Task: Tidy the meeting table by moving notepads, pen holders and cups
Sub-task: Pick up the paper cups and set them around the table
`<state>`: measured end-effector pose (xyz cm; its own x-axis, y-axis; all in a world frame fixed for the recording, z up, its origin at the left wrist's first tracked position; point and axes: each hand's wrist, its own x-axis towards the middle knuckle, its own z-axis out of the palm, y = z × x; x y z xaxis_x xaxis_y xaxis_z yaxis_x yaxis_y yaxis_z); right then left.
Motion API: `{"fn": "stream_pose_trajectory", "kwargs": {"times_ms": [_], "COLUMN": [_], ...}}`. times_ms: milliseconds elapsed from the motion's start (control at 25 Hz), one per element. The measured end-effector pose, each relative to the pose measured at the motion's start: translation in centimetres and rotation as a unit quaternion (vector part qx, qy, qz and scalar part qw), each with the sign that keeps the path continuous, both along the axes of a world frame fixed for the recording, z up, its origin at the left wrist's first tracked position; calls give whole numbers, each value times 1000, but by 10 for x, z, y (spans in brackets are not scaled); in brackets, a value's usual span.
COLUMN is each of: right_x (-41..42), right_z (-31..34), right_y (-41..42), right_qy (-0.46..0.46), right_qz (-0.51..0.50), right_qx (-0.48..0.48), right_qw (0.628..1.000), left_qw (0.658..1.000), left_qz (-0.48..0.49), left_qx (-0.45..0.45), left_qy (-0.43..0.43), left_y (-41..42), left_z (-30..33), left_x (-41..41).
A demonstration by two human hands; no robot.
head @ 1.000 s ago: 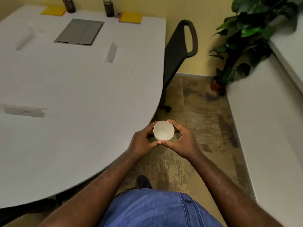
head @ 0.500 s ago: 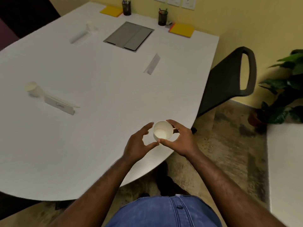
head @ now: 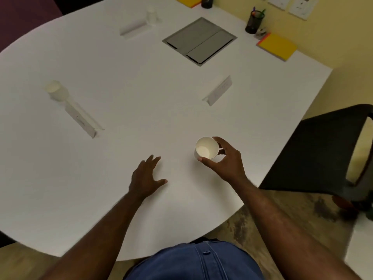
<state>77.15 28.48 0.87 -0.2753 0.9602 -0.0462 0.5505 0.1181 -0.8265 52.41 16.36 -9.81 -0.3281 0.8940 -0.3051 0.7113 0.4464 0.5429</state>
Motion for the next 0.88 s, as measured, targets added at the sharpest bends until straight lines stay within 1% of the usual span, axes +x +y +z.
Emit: {"fn": "stream_pose_trajectory", "kwargs": {"times_ms": [120,280,560,720,880], "right_x": [-7,-22,-66,-87,-95], "right_z": [-8,-24,-57,-78,-98], "right_y": [54,116,196,226,244], "right_qy": [2,0,-2,-8,-46], "right_qz": [4,8,26,21,18], "right_qx": [2,7,19,4,-12], "right_qw": [1000,1000,999,1000,999], "left_qw": [995,986,985,984,984], "left_qz": [21,43,60,69,73], "left_qx": [-98,-160,-164,-162,-162], "left_qy": [16,13,1,-5,-8], "left_y": [11,21,23,20,23], "left_z": [-22,-37,-42,-45,-46], "left_x": [-4,-4,-2,-2,-2]}}
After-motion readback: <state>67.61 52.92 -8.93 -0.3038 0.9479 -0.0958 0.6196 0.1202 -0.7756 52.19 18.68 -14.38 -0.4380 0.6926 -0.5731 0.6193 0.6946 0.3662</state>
